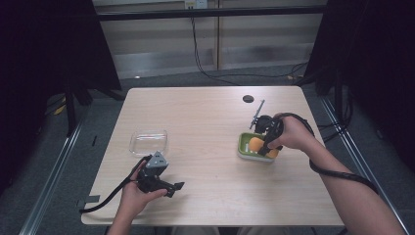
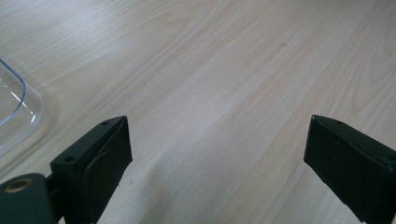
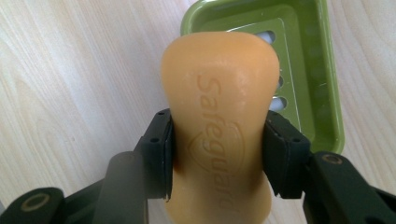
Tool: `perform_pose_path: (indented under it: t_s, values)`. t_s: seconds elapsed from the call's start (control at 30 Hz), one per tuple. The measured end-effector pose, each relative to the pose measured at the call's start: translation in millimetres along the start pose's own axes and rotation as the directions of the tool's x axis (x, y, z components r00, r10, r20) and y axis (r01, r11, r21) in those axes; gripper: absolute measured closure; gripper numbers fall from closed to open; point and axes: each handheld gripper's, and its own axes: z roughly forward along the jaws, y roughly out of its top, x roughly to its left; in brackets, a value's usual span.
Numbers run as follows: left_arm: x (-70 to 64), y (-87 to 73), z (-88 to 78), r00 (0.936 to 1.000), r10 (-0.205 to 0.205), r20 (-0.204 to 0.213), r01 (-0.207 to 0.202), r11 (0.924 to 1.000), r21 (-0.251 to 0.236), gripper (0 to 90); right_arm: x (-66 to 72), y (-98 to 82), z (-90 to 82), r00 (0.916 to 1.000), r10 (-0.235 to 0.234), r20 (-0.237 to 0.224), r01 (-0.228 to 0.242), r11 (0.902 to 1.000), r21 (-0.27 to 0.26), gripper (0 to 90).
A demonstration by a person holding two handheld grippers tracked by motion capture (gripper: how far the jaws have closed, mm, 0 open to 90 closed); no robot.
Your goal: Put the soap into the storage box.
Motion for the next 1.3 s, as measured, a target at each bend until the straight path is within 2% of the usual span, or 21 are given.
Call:
perform_pose_path:
  t_s: [0.1, 0.4, 0.57, 0.63, 0.73, 0.93, 1.2, 1.3]
  values:
    - [0.2, 0.5, -0.8, 1.0, 0.001, 0.002, -0.001, 0.9999, 0.012, 7.3, -1.5, 0.2, 0.8, 1.0, -0.004, 0.001, 0.004, 1.0, -0.006, 50.5]
    - [-0.1, -0.1, -0.2, 1.0, 0.0, -0.003, 0.0, 1.0, 0.001, 7.3, -6.1, 0.1, 3.4, 1.0, -0.003, 0.006, 0.003, 1.0, 0.006, 50.5]
    - [1.2, 0.5, -1.7, 0.9999, 0.012, -0.008, -0.012, 0.9998, 0.019, 7.3, -6.3, 1.2, 4.7, 0.9999, -0.01, 0.004, 0.01, 0.9999, 0.011, 50.5]
    - [0.6, -0.1, -0.8, 1.0, 0.003, -0.002, -0.003, 1.0, 0.004, 7.3, -6.5, 1.6, 5.4, 1.0, 0.003, 0.008, -0.003, 1.0, 0.003, 50.5]
    - [0.6, -0.1, -0.9, 1.0, -0.001, -0.002, 0.001, 1.0, 0.001, 7.3, -8.1, 2.0, 6.3, 0.9999, -0.003, 0.013, 0.003, 1.0, 0.008, 50.5]
    - [0.4, 0.0, -1.9, 1.0, 0.003, -0.003, -0.003, 0.9999, 0.017, 7.3, -9.8, 3.7, 7.4, 0.9999, -0.009, 0.012, 0.009, 0.9999, 0.008, 50.5]
    - [0.5, -0.2, -1.9, 1.0, -0.003, -0.002, 0.003, 1.0, 0.008, 7.3, -11.4, 6.6, 8.9, 0.9998, -0.001, 0.019, 0.001, 1.0, 0.003, 50.5]
    - [0.8, -0.5, -1.5, 1.0, -0.001, 0.002, 0.001, 1.0, 0.01, 7.3, -13.5, 7.0, 9.1, 0.9997, -0.011, 0.022, 0.011, 0.9999, -0.005, 50.5]
